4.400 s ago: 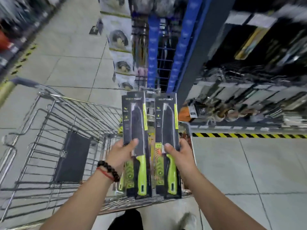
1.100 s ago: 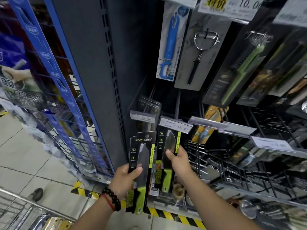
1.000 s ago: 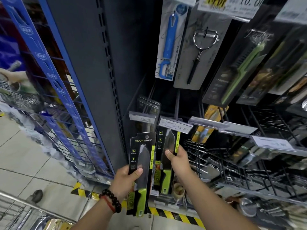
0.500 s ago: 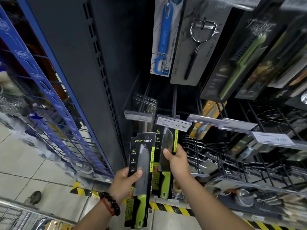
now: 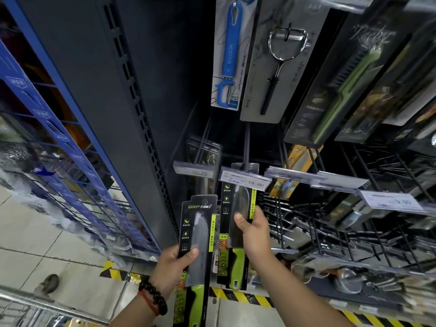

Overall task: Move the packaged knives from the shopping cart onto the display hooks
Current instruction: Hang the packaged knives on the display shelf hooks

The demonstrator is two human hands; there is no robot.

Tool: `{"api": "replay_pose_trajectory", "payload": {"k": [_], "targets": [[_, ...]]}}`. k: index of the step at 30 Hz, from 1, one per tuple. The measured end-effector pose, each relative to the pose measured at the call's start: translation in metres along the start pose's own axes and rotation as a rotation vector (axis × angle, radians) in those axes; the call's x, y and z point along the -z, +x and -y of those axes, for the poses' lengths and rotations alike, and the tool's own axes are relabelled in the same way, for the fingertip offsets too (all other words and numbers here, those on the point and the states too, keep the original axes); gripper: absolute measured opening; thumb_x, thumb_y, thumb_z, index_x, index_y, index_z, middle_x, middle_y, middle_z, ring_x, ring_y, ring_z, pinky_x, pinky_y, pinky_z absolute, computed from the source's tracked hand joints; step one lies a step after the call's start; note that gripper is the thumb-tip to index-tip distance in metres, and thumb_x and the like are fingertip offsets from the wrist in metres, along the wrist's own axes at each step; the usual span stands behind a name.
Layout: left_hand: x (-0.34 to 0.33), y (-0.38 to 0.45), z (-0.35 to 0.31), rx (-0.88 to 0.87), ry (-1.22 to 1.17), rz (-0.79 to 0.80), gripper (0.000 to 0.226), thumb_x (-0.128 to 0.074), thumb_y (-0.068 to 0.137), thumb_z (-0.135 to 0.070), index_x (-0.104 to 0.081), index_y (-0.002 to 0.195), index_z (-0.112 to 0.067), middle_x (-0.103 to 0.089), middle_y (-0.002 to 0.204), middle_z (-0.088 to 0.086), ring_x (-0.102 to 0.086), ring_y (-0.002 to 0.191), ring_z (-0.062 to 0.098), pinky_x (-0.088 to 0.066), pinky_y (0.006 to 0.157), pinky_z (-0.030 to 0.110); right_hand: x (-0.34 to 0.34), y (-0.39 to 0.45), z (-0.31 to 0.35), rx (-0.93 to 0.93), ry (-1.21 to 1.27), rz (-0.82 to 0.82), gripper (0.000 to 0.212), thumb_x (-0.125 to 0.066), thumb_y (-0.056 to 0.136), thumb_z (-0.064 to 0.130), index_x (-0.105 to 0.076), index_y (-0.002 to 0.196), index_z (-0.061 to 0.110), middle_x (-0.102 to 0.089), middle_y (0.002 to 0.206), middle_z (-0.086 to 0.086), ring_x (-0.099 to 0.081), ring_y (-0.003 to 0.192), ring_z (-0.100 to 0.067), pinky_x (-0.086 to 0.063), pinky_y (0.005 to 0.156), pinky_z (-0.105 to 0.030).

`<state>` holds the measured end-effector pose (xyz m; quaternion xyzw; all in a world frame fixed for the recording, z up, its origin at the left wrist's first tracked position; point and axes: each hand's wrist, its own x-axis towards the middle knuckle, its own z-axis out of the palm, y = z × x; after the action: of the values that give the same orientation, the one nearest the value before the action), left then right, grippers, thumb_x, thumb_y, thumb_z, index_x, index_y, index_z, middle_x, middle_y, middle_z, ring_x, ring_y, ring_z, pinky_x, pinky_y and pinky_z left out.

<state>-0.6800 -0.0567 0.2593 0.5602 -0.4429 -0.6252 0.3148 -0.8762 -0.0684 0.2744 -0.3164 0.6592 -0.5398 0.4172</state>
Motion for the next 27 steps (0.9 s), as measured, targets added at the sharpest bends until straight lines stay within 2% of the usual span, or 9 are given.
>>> {"api": "replay_pose_trajectory", "payload": {"k": [5, 8, 11, 15, 20, 23, 27], "targets": [[0.002, 0.001, -0.001, 0.002, -0.012, -0.017, 0.038, -0.063, 0.090, -0.014, -0.054, 0.054, -0.022, -0.053, 0.048, -0.012, -0.049, 0.059, 0.010, -0.039, 0.061, 0.028, 0.001, 0.000, 0.001, 0.008, 0.019, -0.014, 0.017, -0.062, 0.092, 0.003, -0.060, 0.089, 0.020, -0.067, 0.088, -0.001, -0.065, 0.089, -0.029, -0.054, 0.087, -0.050], [0.003, 0.001, -0.001, 0.015, -0.027, -0.029, 0.037, -0.064, 0.090, -0.012, -0.055, 0.055, -0.022, -0.055, 0.049, -0.012, -0.050, 0.059, 0.009, -0.039, 0.062, 0.027, 0.001, -0.001, -0.001, 0.007, 0.021, -0.022, 0.017, -0.062, 0.091, 0.003, -0.061, 0.088, 0.020, -0.068, 0.087, -0.002, -0.065, 0.090, -0.030, -0.054, 0.086, -0.054], [0.006, 0.003, 0.002, 0.028, -0.043, -0.026, 0.023, -0.065, 0.088, -0.013, -0.061, 0.066, -0.012, -0.059, 0.055, -0.009, -0.055, 0.064, 0.011, -0.041, 0.064, 0.028, -0.002, -0.004, 0.000, 0.042, 0.018, -0.023, 0.020, -0.062, 0.090, 0.002, -0.062, 0.091, 0.022, -0.070, 0.092, -0.003, -0.066, 0.092, -0.026, -0.053, 0.086, -0.045], [0.012, 0.005, 0.008, 0.054, -0.037, -0.025, 0.018, -0.068, 0.086, -0.020, -0.061, 0.077, -0.006, -0.058, 0.065, -0.003, -0.058, 0.072, 0.016, -0.044, 0.069, 0.030, -0.004, -0.006, 0.004, 0.089, 0.026, -0.043, 0.018, -0.063, 0.089, -0.001, -0.060, 0.088, 0.017, -0.065, 0.083, 0.000, -0.062, 0.079, -0.018, -0.051, 0.076, -0.035], [0.012, 0.007, 0.010, 0.062, -0.041, -0.025, 0.019, -0.068, 0.085, -0.021, -0.061, 0.079, -0.005, -0.060, 0.066, -0.002, -0.060, 0.073, 0.015, -0.044, 0.070, 0.030, 0.001, -0.002, -0.002, 0.081, -0.007, -0.050, 0.014, -0.064, 0.088, 0.002, -0.058, 0.084, 0.014, -0.062, 0.078, -0.002, -0.058, 0.075, -0.021, -0.050, 0.077, -0.044], [0.010, 0.007, 0.009, 0.057, -0.047, -0.031, 0.016, -0.067, 0.087, -0.016, -0.062, 0.074, -0.007, -0.062, 0.062, -0.006, -0.060, 0.072, 0.014, -0.043, 0.069, 0.029, 0.003, -0.003, -0.005, 0.087, -0.023, -0.058, 0.008, -0.067, 0.083, 0.013, -0.059, 0.084, 0.015, -0.063, 0.078, -0.001, -0.060, 0.077, -0.028, -0.051, 0.079, -0.051], [0.010, 0.008, 0.012, 0.071, -0.053, -0.044, 0.018, -0.068, 0.086, -0.019, -0.059, 0.074, -0.009, -0.058, 0.065, -0.001, -0.058, 0.073, 0.017, -0.043, 0.070, 0.030, 0.003, 0.000, -0.008, 0.060, -0.036, -0.061, 0.011, -0.066, 0.088, 0.009, -0.060, 0.085, 0.019, -0.064, 0.079, 0.000, -0.061, 0.079, -0.025, -0.052, 0.081, -0.052]]}}
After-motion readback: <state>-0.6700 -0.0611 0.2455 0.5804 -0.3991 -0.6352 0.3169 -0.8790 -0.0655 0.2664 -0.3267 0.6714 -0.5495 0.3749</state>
